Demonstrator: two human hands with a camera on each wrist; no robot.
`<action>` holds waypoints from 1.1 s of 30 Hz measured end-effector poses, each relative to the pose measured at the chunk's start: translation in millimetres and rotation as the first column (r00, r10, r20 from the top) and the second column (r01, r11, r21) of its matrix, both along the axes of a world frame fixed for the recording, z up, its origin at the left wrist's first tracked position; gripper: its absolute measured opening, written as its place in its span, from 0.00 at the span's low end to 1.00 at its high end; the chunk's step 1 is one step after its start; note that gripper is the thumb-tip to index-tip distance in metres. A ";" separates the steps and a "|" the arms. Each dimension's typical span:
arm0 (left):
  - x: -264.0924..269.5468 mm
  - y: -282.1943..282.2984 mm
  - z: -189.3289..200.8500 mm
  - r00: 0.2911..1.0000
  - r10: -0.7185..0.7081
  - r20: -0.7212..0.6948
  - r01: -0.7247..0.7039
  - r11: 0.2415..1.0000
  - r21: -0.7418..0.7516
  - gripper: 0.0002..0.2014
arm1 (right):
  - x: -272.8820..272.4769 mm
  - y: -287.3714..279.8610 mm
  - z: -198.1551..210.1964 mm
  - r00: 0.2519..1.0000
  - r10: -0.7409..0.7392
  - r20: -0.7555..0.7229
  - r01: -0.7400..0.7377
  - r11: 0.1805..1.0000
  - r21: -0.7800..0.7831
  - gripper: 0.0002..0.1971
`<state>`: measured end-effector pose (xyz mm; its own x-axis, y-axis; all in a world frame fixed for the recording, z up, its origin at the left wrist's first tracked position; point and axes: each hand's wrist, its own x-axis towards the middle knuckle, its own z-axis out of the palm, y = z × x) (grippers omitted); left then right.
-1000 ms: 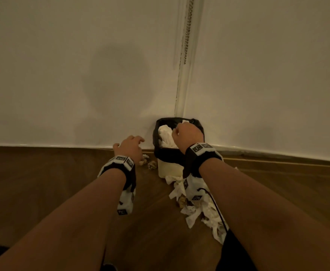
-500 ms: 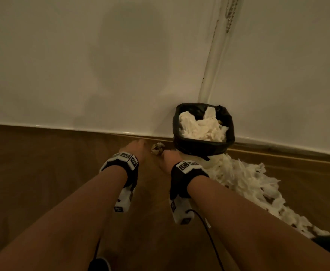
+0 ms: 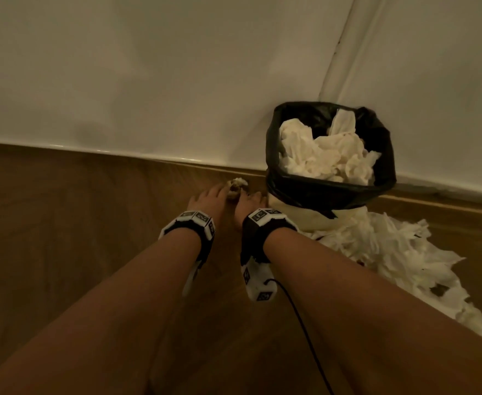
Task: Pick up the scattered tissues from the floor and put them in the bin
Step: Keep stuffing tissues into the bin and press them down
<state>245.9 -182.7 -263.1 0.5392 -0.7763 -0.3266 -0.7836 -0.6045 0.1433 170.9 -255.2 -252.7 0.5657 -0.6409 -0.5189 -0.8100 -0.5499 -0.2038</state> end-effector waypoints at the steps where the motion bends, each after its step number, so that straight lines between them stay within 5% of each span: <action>1: 2.6 -7.9 -2.2 1.000 -0.012 0.010 0.012 1.000 -0.013 0.40 | 2.1 -2.2 -3.7 1.000 0.013 0.004 -0.013 1.000 -0.012 0.29; 7: 19.4 -50.9 -11.7 0.998 -0.068 0.012 0.068 0.998 -0.004 0.29 | 18.0 -15.6 -24.3 0.986 0.163 -0.042 -0.166 0.983 -0.073 0.30; 16: 39.0 -76.2 -28.3 0.946 -0.324 -0.021 0.321 0.925 0.204 0.36 | 22.0 -27.6 -21.6 0.954 0.291 -0.072 -0.297 0.948 -0.114 0.28; 23: 22.7 -60.8 -28.7 0.985 -0.172 0.028 0.168 0.980 0.109 0.16 | 4.9 -18.3 -28.3 0.887 0.425 -0.183 -0.455 0.871 -0.183 0.19; 27: 4.3 -39.6 -21.7 0.988 -0.148 0.032 0.141 0.976 0.164 0.18 | -10.2 -6.5 -24.9 0.918 0.382 -0.103 -0.388 0.920 -0.049 0.21; 33: -20.6 -9.6 19.8 0.994 -0.106 0.030 0.102 0.989 0.105 0.17 | -41.5 13.8 6.8 0.888 0.457 0.048 -0.459 0.888 0.025 0.17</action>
